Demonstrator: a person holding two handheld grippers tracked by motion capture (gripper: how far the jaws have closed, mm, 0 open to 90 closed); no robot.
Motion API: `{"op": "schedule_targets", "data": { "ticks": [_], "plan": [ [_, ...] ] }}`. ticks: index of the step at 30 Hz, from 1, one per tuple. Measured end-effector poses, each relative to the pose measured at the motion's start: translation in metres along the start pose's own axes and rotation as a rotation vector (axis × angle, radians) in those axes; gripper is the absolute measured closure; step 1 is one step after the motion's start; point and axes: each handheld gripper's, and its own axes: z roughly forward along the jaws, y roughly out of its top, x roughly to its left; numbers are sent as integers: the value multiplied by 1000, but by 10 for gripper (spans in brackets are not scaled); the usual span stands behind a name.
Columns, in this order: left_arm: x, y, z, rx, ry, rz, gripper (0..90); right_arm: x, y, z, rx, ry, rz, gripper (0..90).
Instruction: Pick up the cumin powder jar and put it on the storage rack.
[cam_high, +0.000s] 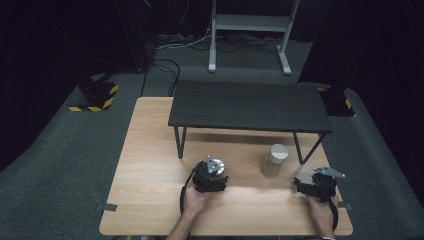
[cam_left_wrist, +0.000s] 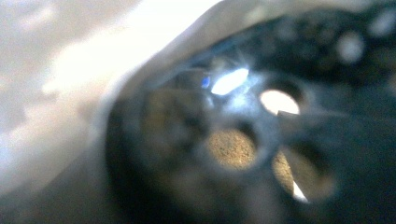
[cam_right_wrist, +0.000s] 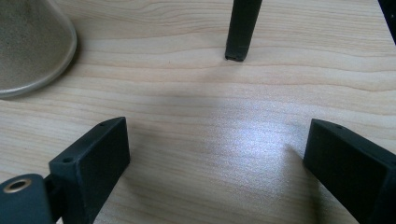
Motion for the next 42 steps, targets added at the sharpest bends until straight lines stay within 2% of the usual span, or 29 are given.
{"op": "schedule_targets", "data": {
  "ticks": [1,2,3,4,5,6,10,20,27,42],
  "plan": [
    [-19,-19,12,-147,27,-195,312,0,0,0,0,0,0,63],
    [-19,-19,11,-147,26,-193,312,0,0,0,0,0,0,63],
    [-8,-10,4,-78,14,-87,312,0,0,0,0,0,0,63],
    [-6,-6,1,-59,11,-64,312,0,0,0,0,0,0,63],
    [-7,-6,1,-71,13,-74,313,0,0,0,0,0,0,63],
    [0,7,-7,3,3,6,312,0,0,0,-1,1,-1,63],
    [-1,16,-14,8,2,27,312,0,0,0,-1,1,-2,63],
    [0,41,-37,4,-24,40,312,-1,0,0,-1,7,-7,63],
    [0,62,-57,4,-43,76,312,-1,0,0,-1,7,-8,63],
    [-3,96,-92,-26,-72,89,312,-1,0,0,0,8,-8,62]
  ]
}}
